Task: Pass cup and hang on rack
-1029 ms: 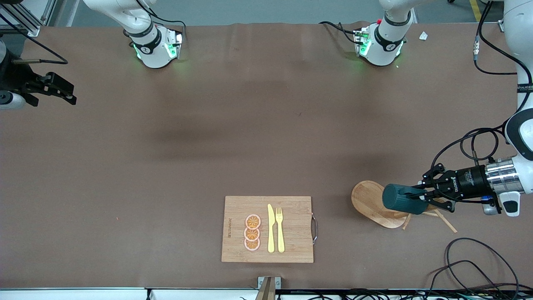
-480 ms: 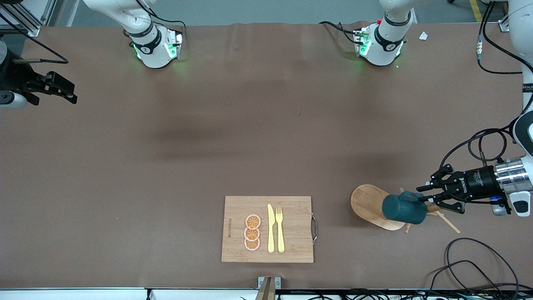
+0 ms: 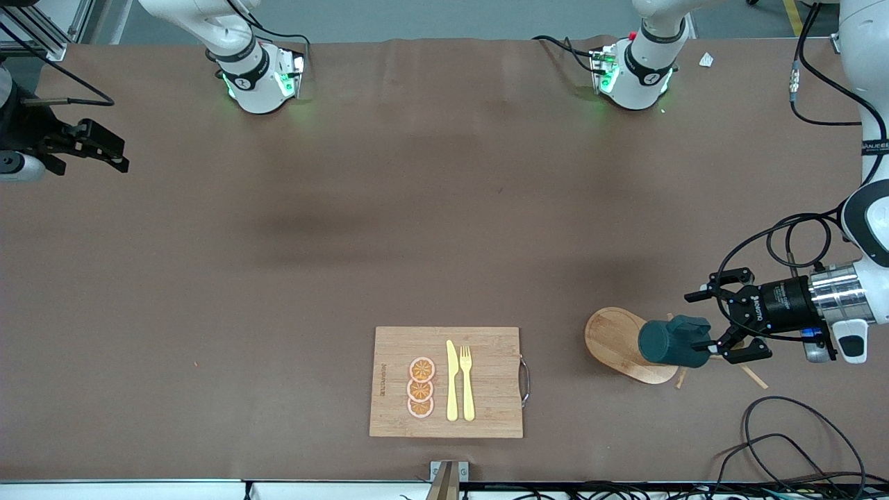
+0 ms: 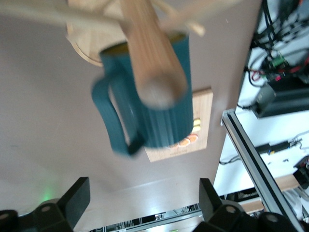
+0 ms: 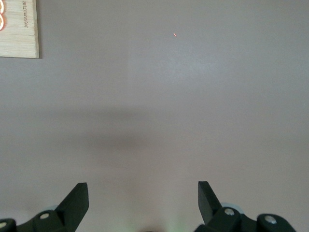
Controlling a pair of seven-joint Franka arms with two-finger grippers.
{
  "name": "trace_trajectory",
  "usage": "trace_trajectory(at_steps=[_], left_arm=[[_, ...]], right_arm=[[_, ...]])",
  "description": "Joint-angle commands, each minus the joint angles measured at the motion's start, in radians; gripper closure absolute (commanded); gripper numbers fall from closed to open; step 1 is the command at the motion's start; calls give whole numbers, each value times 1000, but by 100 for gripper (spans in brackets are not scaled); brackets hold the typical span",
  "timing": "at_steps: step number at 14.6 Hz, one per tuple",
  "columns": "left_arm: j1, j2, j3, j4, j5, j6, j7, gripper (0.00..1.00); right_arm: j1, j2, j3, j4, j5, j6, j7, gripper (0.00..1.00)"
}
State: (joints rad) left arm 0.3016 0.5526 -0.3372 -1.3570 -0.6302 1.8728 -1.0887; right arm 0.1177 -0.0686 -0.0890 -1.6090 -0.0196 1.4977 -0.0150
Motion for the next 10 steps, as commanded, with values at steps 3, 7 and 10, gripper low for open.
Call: trace_trajectory(at_steps=[3,7,10], left_arm=[[-53,-98,-72,-7,241,-66,3,0],[-49,-120,-201,-13,472,-108,7,0],[-48,-147,-223,-11,541,-136,35,0]], right_arm=[[-4,-8,-3,-5,10,-5,1,0],[13,-10,-2,-2,10,-11,4,0],[3,-8,-5,0,10,-8,3,0]])
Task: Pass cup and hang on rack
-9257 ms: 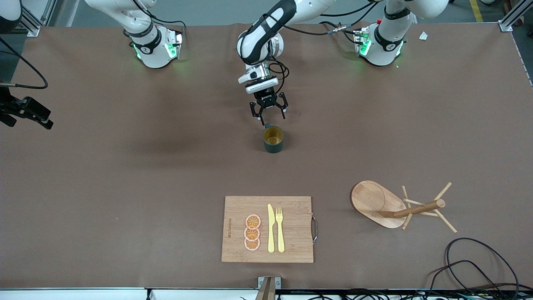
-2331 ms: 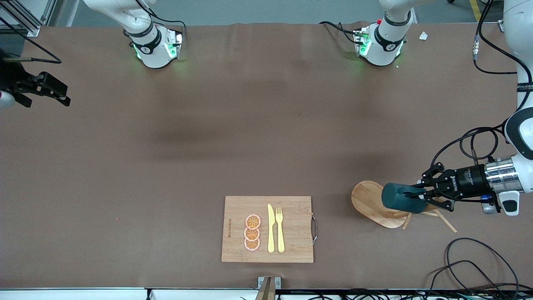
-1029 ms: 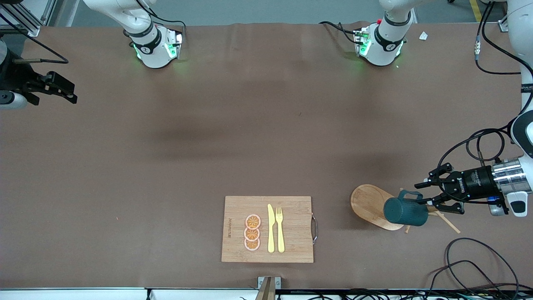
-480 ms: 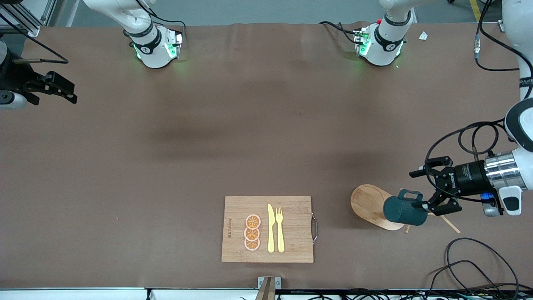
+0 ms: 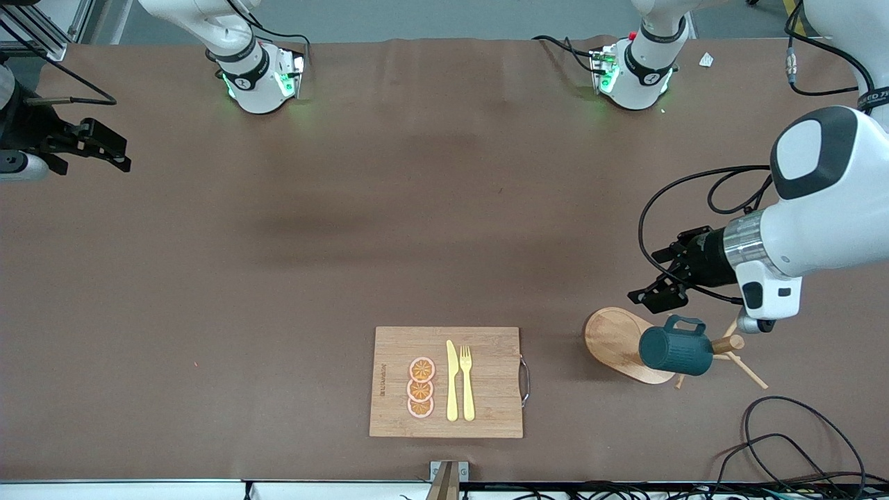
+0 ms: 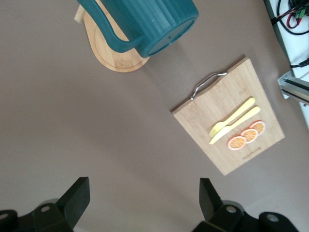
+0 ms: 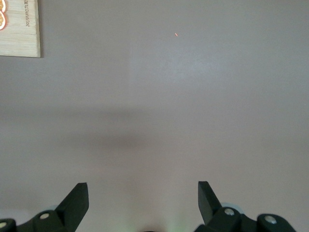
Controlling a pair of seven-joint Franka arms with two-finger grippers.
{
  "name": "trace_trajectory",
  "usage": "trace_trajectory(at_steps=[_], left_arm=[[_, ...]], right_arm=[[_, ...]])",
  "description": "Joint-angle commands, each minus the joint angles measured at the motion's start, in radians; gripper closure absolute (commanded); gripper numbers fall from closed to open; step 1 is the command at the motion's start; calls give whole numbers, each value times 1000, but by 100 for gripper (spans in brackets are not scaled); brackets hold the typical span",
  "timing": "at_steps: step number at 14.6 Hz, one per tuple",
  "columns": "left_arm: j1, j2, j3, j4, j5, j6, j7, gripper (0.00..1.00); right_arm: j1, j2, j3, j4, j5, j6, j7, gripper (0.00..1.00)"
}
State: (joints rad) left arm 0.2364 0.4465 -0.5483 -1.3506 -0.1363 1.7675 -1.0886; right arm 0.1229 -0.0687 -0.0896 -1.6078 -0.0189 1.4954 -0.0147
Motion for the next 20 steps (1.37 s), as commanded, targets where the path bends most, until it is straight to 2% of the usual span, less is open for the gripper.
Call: trace_trajectory(at_steps=[1,5,9,10,11,12,14,15,17,20], left_arm=[[17,-55,-13,-16,87,-61,82,0],[27,-153,-5,-15,185,-164,381,0],[63,-228,4,-13,199,-256,651,0],[57,-267,25,-21,207,-260,714,0],[31,-293,77,-24,210,-273,792,0],[-30,-311,155,-24,208,-302,855,0],[-191,-350,354,-30,201,-350,935,0],[-236,-371,411,-45,195,-368,950,0],[-282,-422,459,-96,185,-365,954,0],[-366,-480,563,-174,109,-359,951,0]], right_arm=[[-2,-8,-4,2,10,-6,4,0],[1,-8,-4,0,10,-6,4,0],[-2,-8,-6,0,10,-6,4,0],[-2,-8,-6,0,10,-6,4,0],[-2,-8,-6,2,10,-6,4,0],[-2,-10,-6,2,10,-7,4,0],[-2,-8,-6,2,10,-9,2,0],[-2,-10,-6,2,10,-9,2,0],[0,-8,-6,2,10,-9,2,0],[-2,-8,-6,2,10,-9,4,0]])
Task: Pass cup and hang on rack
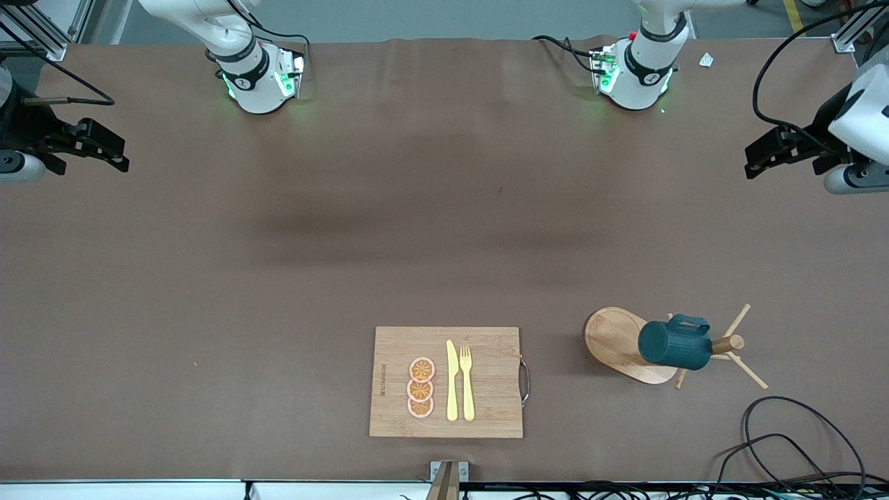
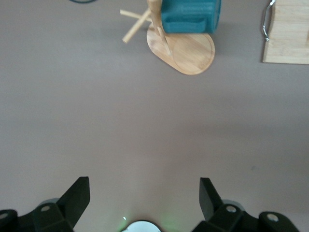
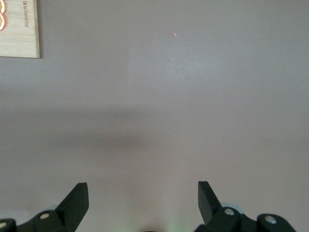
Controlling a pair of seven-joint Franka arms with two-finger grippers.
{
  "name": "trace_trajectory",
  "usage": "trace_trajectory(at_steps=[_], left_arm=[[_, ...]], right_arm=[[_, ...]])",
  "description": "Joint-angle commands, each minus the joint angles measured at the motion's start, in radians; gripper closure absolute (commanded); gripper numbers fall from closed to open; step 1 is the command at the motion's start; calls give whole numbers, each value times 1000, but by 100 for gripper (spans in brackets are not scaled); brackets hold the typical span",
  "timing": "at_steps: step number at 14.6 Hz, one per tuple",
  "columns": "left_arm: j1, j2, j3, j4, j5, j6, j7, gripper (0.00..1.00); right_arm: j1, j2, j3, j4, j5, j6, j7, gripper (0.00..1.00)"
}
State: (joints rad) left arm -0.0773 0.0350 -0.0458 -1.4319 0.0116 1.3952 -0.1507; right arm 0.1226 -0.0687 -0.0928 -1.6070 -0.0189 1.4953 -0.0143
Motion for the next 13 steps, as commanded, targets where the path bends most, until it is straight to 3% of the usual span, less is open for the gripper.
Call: trace_trajectory(at_steps=[1,6,11,13], left_arm=[[-58,-75,63,-102,-39,14,11,0],[-50,-96,57,-117,-38,14,10,0],[-48,-184,58,-238,-33,77,7,0],[-47,-185,61,-236,-16,73,13,0]], right_arm=[[-1,-8,-2,1,10,-9,4,0],[-1,-8,-4,1,10,-10,0,0],[-3,-8,-4,1,10,-10,-1,0],[-3,-8,-4,1,10,-10,-3,0]])
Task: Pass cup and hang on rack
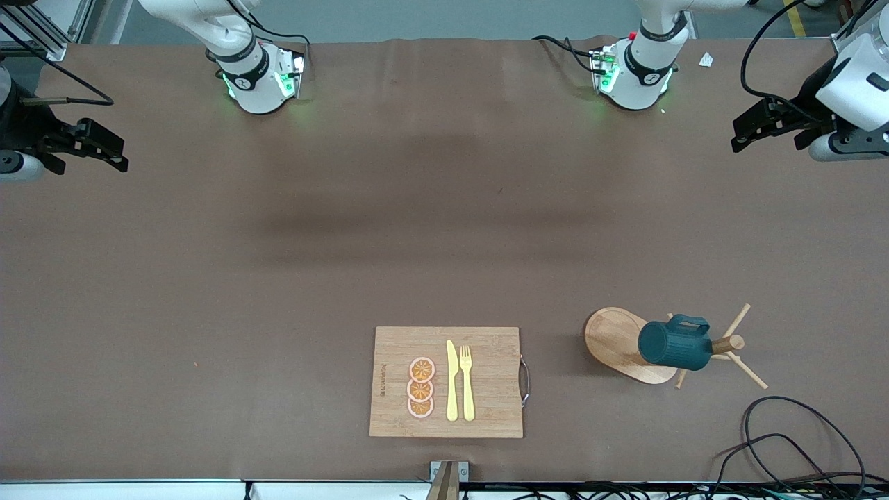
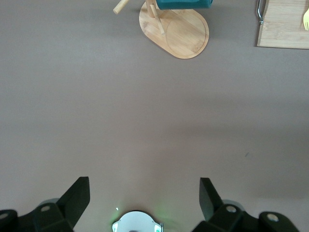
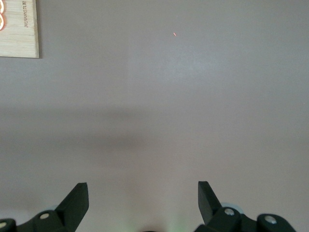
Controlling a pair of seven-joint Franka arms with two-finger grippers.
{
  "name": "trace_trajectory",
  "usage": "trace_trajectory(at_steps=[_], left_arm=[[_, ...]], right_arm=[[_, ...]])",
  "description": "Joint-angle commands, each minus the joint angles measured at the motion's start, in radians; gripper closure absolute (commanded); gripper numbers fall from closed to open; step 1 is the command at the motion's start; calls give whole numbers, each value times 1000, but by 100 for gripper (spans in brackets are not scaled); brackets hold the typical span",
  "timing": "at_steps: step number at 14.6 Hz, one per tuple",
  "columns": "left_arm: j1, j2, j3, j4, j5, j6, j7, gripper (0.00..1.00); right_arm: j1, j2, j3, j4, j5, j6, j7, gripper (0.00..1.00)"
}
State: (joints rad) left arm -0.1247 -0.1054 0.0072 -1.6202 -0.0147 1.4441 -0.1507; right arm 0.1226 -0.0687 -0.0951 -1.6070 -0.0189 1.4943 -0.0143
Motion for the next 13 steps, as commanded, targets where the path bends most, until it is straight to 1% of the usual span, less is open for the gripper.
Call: trace_trajectory(at_steps=[1,3,5,13], left_arm=[[0,-43,7,-38,34,19,13,0],[0,-43,10,-30,38,18,16,0],[0,-33,11,0,39,18,11,0],[4,-7,8,23,39,-4,11,0]], right_arm=[[-3,-8,-2,1,10,-9,-3,0],[-3,-8,-2,1,10,-9,-4,0],[-3,-8,-3,1,10,-9,-3,0],[-3,-8,-3,1,10,-9,-4,0]])
